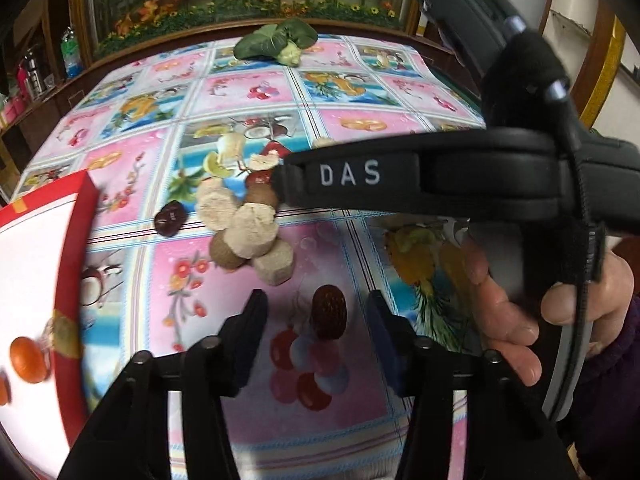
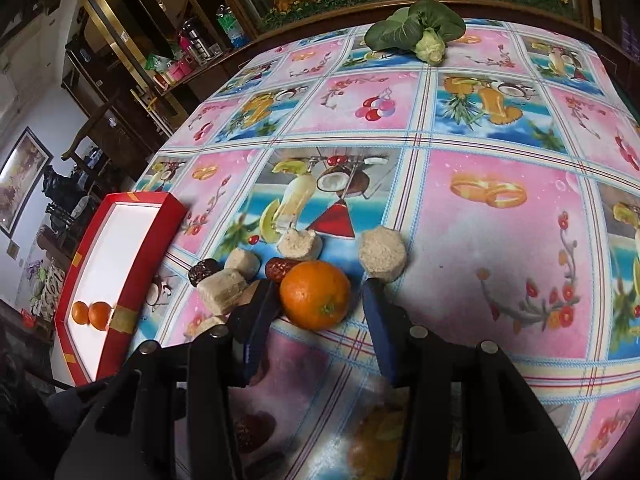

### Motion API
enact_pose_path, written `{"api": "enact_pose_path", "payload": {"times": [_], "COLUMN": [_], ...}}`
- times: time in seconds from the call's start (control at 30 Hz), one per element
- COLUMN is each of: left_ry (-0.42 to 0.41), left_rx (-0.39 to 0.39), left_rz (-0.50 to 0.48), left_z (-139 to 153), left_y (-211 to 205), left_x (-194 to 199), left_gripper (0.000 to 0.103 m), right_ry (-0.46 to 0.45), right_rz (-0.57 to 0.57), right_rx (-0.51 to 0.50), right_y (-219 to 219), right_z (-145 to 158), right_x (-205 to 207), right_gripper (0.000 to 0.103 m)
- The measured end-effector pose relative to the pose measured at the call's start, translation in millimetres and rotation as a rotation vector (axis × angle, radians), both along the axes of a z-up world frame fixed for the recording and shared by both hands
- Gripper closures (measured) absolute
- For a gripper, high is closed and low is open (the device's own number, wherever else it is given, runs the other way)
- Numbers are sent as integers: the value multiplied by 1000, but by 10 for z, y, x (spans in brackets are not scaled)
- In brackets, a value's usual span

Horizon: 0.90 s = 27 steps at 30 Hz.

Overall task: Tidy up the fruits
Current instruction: 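Grasp a dark red date with the left gripper while the right gripper grasps an orange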

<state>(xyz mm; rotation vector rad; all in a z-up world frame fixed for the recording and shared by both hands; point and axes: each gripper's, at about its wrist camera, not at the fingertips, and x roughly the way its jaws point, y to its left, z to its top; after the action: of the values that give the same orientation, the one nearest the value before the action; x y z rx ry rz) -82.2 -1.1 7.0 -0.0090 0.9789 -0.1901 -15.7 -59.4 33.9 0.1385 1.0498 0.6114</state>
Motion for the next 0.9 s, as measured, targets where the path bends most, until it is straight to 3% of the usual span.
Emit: {"api": "enact_pose_path", "payload": {"times": [0.1,0.27,0.4,0.6,0.9], "left_ry": [-15,-28,-24,-25,-112], "left_rx": [10,27,16,17,18], "left_rz": [-13,-24,-6,29,128], "left_z": [-3,-10,-5,42,307], "left_y": [-9,-18,57,117,445], "left_x": [9,0,26,10,-190], "left_gripper": [60,71,86,86,86], "right_ry": [8,13,63,40,-79], "right_rz": [8,27,21,-1,7], "right_rx": [18,21,49,77,117], "right_y": [6,5,-62,-156,-104], "right_z": [-17,-21,-30,96,298], "right_x": [36,41,68,12,-160], "right_gripper": [65,66,66,66,66]}}
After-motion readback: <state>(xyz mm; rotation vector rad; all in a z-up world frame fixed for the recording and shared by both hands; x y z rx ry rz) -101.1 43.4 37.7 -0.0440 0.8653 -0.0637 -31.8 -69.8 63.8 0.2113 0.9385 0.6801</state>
